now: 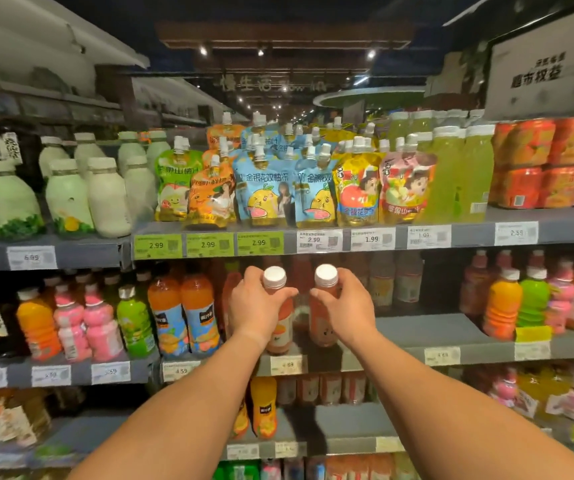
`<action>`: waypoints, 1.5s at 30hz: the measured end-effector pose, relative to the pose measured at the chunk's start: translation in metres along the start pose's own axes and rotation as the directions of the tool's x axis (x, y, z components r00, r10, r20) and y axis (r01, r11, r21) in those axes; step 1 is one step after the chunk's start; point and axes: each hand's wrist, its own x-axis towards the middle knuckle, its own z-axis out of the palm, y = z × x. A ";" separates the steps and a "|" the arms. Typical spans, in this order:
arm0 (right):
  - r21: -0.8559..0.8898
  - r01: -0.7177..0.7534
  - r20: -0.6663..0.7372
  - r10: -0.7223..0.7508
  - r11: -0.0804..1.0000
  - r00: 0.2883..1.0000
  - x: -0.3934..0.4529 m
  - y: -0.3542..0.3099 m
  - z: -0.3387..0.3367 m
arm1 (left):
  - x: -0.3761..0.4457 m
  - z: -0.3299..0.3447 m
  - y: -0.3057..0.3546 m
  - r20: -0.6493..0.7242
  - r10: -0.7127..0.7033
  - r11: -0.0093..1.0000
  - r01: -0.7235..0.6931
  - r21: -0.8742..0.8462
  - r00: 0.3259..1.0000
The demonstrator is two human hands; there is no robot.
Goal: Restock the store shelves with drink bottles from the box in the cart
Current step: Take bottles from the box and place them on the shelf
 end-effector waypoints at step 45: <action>-0.200 -0.131 0.302 0.188 0.971 0.935 0.040 0.028 0.052 | 0.025 0.030 -0.017 0.086 -0.120 0.949 0.088 0.303 0.989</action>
